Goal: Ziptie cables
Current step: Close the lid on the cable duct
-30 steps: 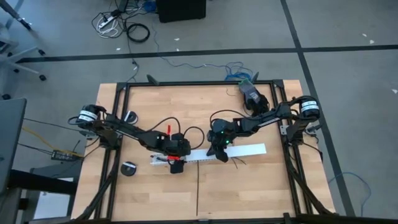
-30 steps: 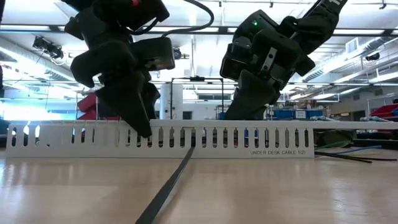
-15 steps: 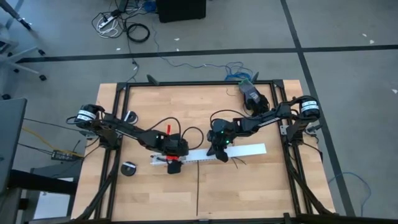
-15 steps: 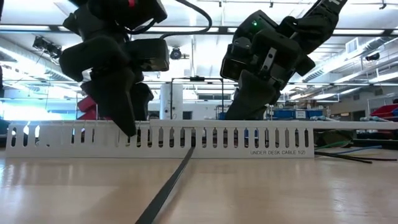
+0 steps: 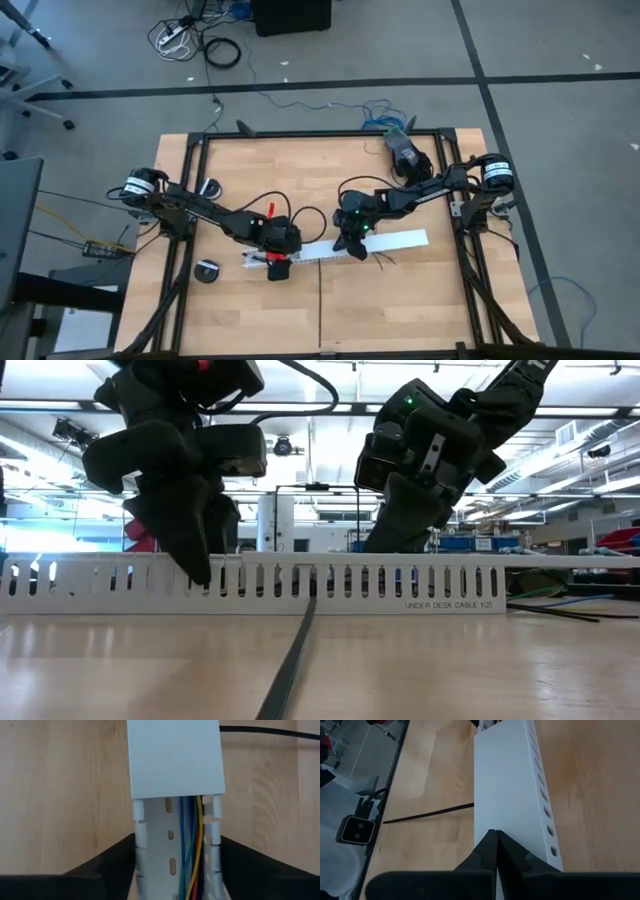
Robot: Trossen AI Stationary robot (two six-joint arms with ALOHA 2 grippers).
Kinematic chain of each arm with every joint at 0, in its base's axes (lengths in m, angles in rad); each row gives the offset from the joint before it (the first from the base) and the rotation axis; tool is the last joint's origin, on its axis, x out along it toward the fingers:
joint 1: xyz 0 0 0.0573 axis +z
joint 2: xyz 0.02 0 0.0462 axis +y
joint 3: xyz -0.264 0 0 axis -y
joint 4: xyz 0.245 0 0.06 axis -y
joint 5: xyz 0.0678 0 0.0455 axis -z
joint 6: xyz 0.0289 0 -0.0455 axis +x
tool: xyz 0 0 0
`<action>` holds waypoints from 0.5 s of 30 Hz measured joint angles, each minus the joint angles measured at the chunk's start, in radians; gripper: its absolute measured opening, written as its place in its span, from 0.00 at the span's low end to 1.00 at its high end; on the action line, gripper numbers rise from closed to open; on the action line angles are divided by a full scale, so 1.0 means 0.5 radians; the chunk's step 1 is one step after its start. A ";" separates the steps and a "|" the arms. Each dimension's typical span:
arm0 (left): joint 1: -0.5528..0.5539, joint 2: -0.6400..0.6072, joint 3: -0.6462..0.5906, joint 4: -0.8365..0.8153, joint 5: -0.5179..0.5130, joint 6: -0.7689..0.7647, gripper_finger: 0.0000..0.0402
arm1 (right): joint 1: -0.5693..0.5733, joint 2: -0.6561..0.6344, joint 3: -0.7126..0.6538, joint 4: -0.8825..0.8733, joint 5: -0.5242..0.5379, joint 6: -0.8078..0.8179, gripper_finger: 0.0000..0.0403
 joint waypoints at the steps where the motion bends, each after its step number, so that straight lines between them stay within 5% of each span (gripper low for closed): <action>1: -0.002 0.000 0.000 0.005 -0.008 0.000 0.55 | 0.000 0.000 -0.001 -0.001 -0.007 0.000 0.00; 7: -0.011 0.001 -0.002 0.028 -0.023 0.000 0.47 | 0.000 0.000 -0.002 0.003 -0.022 0.000 0.00; 15: -0.012 0.006 -0.006 0.077 -0.037 -0.001 0.56 | -0.010 0.018 -0.003 0.021 -0.050 -0.016 0.00</action>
